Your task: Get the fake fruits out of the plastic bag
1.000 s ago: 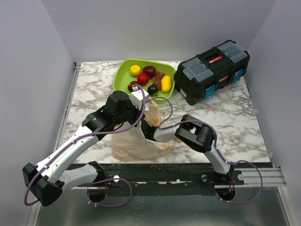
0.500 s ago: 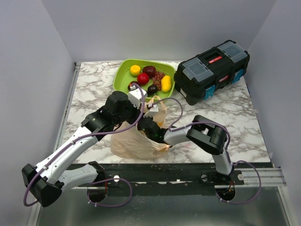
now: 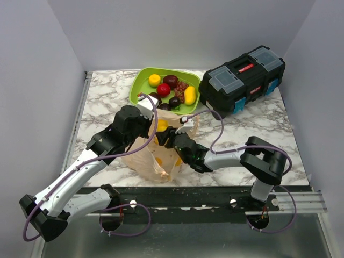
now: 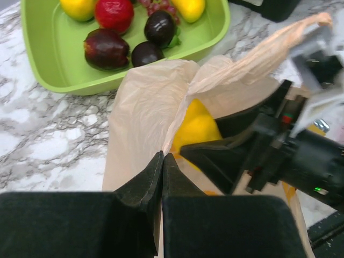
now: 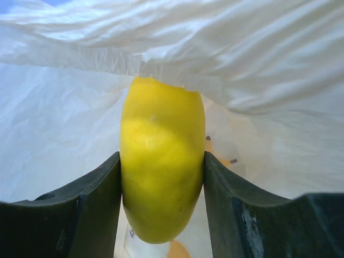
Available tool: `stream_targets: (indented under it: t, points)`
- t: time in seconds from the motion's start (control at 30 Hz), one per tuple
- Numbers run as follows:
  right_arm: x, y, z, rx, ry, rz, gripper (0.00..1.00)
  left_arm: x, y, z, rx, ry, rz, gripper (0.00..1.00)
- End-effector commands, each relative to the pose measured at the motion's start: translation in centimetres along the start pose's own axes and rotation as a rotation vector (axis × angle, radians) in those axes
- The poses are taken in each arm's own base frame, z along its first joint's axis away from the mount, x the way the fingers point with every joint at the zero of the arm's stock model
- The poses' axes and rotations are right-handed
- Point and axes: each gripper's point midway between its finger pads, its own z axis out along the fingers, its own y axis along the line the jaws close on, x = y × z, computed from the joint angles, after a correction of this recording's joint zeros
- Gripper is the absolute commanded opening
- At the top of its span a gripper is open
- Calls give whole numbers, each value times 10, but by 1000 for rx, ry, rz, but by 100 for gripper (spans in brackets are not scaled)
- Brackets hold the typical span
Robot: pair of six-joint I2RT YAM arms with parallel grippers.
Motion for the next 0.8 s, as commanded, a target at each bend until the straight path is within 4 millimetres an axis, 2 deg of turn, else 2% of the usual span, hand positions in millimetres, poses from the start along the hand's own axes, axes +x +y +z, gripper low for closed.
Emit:
stream_targets:
  t: [0.0, 0.1, 0.23, 0.37, 0.47, 0.57, 0.77]
  points:
    - [-11, 0, -19, -47, 0, -6, 1, 10, 27, 2, -165, 33, -1, 0]
    - [-17, 8, -29, -98, 13, -11, 1, 10, 37, 3, -222, 36, -16, 0]
    - [-12, 28, -39, -218, 71, -54, 1, 11, 51, 3, -293, 45, -58, 0]
    - [-3, 52, -50, -355, 150, -77, 1, 13, 78, -4, -427, 50, -116, 0]
    - [-9, 59, -59, -391, 155, -55, 1, 15, 102, -15, -550, 31, -165, 0]
    - [-25, 57, -61, -358, 124, -67, 1, 14, 119, -24, -622, 5, -207, 0]
    - [-71, 22, -57, -120, -20, -125, 1, 16, 158, -53, -803, -45, -283, 0]
